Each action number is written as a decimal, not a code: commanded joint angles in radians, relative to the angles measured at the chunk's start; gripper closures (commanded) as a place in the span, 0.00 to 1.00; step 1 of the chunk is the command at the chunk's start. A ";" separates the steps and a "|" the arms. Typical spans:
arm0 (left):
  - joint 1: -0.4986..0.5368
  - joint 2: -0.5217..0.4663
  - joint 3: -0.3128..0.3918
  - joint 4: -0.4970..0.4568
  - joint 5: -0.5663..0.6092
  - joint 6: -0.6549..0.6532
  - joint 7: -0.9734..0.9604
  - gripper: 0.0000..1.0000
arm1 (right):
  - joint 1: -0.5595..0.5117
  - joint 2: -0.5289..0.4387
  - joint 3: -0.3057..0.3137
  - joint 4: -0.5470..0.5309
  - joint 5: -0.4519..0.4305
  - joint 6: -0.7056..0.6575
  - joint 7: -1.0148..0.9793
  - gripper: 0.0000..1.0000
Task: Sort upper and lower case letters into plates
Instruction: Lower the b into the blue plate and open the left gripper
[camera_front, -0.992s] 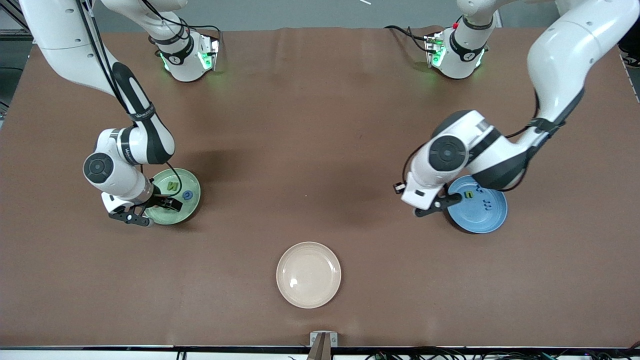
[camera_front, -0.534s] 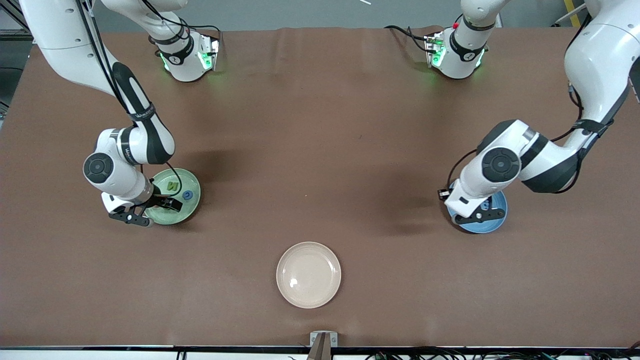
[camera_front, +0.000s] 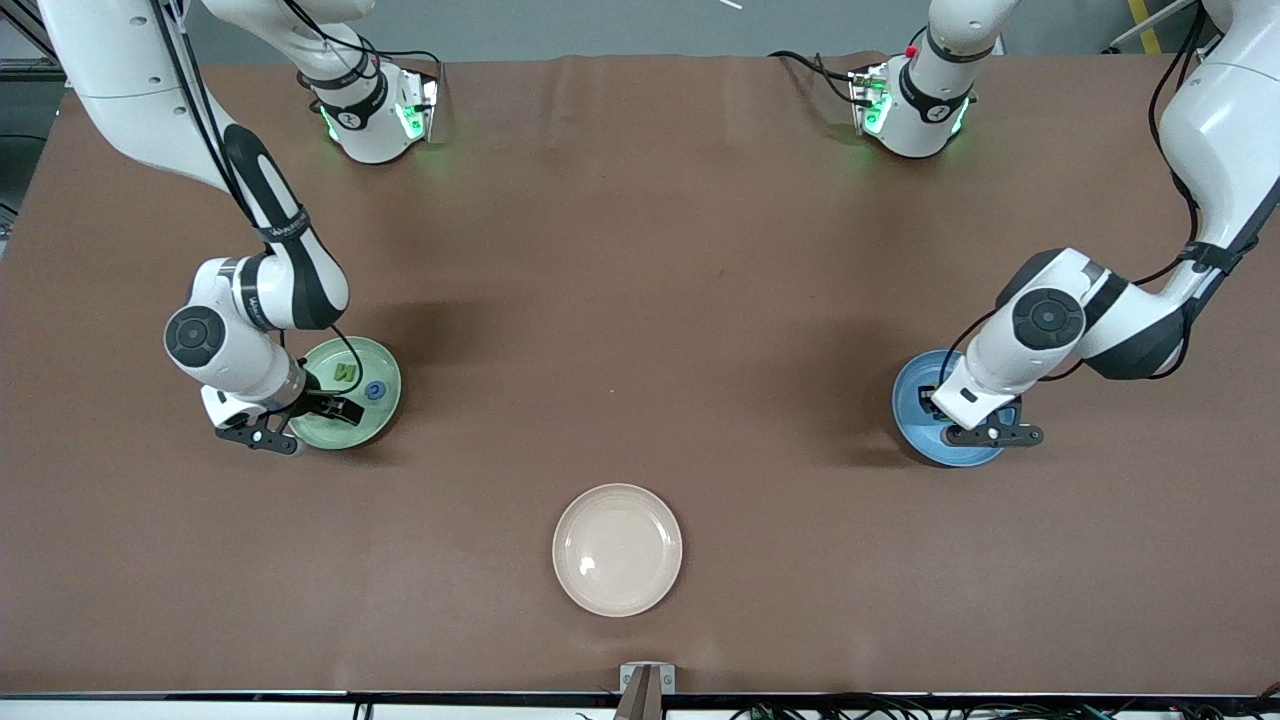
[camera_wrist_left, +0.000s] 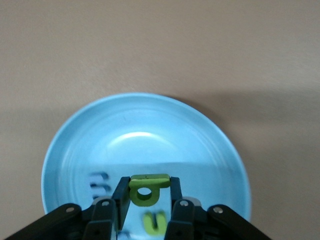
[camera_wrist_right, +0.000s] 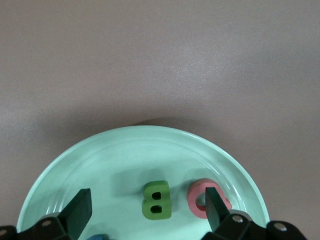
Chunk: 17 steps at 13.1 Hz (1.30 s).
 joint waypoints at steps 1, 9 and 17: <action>-0.001 -0.003 0.043 -0.010 0.038 0.066 0.028 0.90 | -0.015 -0.011 0.010 -0.006 0.020 -0.001 -0.009 0.00; -0.005 0.025 0.060 -0.010 0.038 0.090 0.017 0.89 | -0.016 -0.005 0.011 0.011 0.020 -0.030 -0.016 0.00; -0.011 0.004 0.055 -0.009 0.038 0.084 0.019 0.00 | -0.015 -0.003 0.011 0.020 0.020 -0.041 -0.014 0.00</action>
